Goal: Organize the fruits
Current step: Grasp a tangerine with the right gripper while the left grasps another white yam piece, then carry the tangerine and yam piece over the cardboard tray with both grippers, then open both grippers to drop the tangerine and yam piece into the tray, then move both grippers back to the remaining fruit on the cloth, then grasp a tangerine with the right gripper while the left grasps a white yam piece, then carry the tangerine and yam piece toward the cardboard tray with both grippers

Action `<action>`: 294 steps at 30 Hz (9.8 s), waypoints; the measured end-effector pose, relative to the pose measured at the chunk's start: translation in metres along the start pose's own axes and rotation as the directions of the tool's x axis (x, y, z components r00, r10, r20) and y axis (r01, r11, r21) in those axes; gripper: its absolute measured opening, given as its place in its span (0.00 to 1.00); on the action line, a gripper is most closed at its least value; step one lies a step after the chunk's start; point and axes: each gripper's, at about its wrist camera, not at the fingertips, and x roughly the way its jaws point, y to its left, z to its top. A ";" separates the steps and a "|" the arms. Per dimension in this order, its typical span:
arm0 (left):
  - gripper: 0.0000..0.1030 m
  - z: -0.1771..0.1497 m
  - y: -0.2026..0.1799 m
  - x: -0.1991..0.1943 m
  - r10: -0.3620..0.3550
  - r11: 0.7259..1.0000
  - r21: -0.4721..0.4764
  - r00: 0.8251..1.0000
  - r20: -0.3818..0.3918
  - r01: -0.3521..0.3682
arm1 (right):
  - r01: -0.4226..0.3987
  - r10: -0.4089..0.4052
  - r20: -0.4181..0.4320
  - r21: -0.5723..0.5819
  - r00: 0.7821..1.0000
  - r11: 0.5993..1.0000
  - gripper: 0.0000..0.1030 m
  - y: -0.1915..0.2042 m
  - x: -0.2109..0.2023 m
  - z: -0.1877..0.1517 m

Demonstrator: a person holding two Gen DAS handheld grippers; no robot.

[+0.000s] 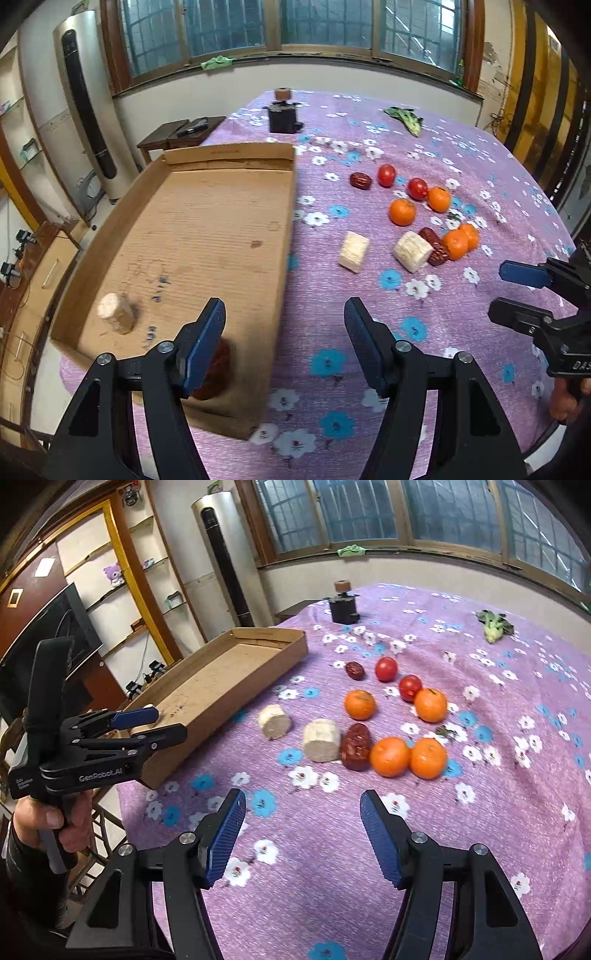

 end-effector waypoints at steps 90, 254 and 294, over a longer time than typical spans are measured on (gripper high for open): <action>0.21 0.008 0.008 0.001 -0.152 0.988 -0.019 0.987 0.046 0.153 | -0.091 0.090 0.039 0.024 0.995 0.996 0.29 0.030 0.000 0.029; 0.37 0.024 -0.042 0.018 -0.233 0.971 0.052 0.972 0.010 0.232 | 0.038 -0.042 0.031 0.104 0.999 0.994 0.33 -0.021 0.017 0.026; 0.37 0.019 0.025 0.015 -0.182 0.982 -0.050 0.983 0.035 0.184 | -0.022 0.022 -0.009 -0.003 1.000 1.000 0.32 0.036 0.048 0.047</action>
